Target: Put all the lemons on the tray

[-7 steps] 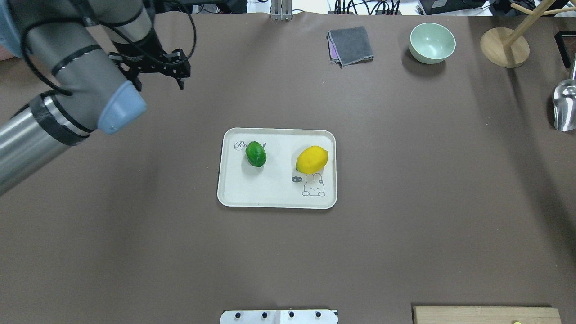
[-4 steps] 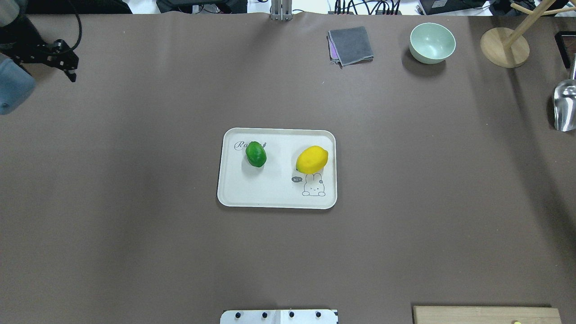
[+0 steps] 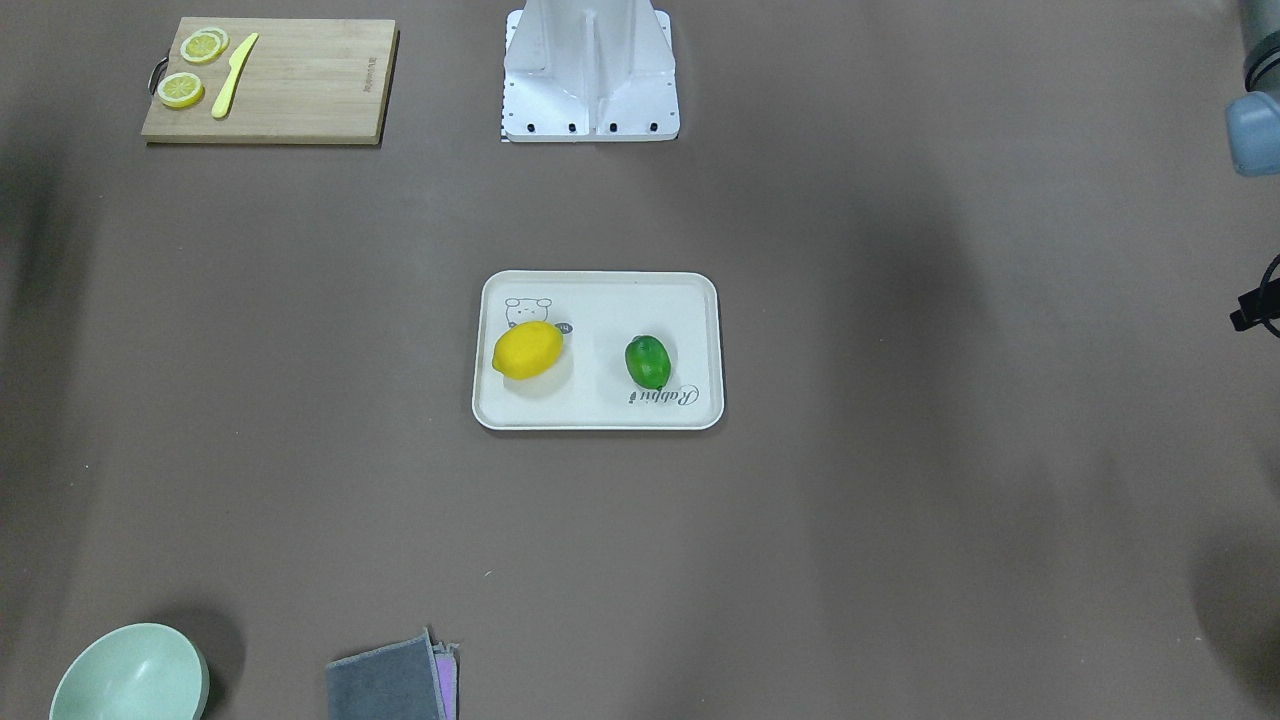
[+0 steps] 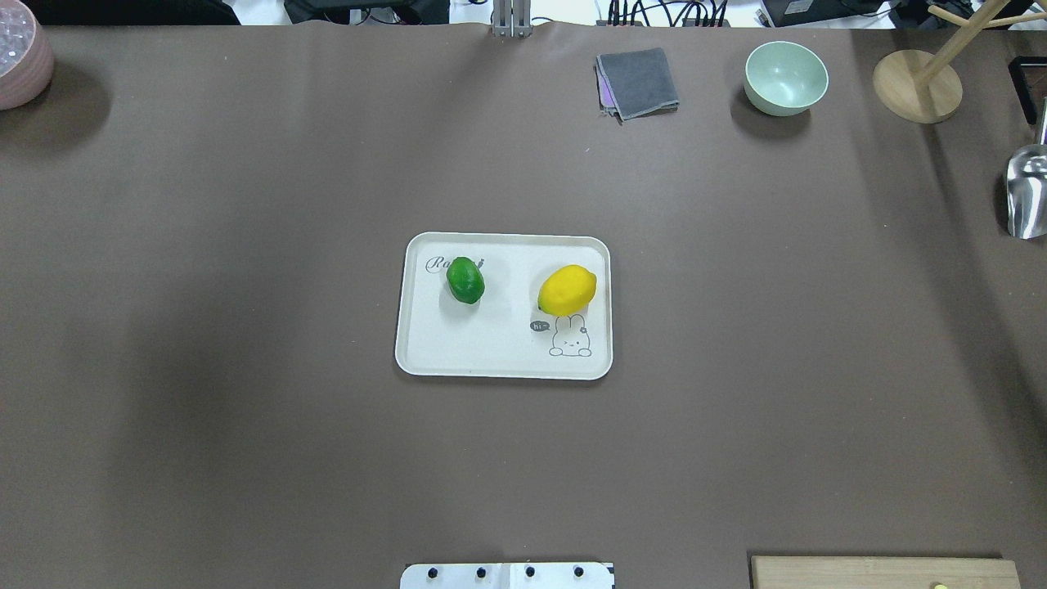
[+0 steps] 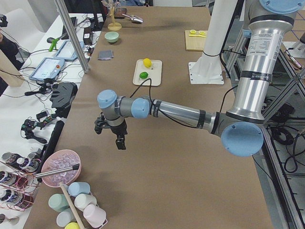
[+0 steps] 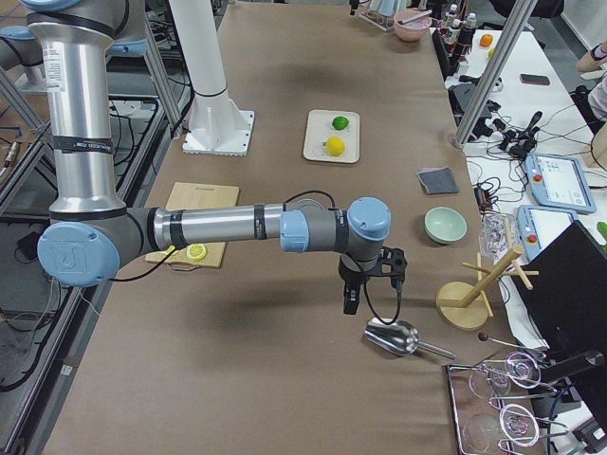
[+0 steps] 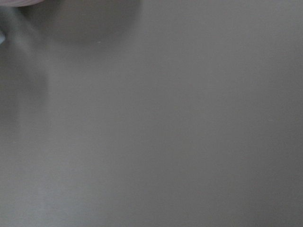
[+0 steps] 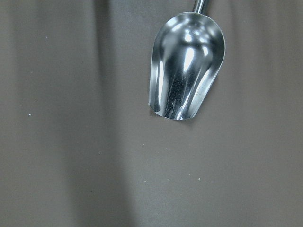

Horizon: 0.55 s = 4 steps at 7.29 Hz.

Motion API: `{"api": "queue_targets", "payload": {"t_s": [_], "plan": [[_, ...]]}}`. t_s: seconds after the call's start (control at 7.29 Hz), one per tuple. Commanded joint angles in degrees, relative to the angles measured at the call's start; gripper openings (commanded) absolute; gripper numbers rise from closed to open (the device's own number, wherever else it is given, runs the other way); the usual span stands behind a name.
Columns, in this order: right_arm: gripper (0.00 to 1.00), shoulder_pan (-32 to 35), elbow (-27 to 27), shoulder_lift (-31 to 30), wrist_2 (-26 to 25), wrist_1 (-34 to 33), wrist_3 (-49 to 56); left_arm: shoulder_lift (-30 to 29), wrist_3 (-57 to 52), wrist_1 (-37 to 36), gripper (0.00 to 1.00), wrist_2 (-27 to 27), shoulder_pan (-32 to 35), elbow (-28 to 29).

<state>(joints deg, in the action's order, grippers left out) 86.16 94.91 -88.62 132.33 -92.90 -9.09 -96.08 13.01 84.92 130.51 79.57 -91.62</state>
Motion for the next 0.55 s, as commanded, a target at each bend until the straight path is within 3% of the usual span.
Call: {"api": "queue_targets", "payload": {"t_s": [0.0, 0.41], "plan": [[1.0, 0.06, -0.16, 0.03, -0.06, 0.0, 0.39, 9.56, -1.32, 9.97, 0.98, 1.15, 1.37, 0.3], [1.0, 0.06, -0.34, 0.21, -0.06, 0.0, 0.56, 9.86, -3.23, 9.21, 0.98, 1.15, 6.19, 2.92]]}}
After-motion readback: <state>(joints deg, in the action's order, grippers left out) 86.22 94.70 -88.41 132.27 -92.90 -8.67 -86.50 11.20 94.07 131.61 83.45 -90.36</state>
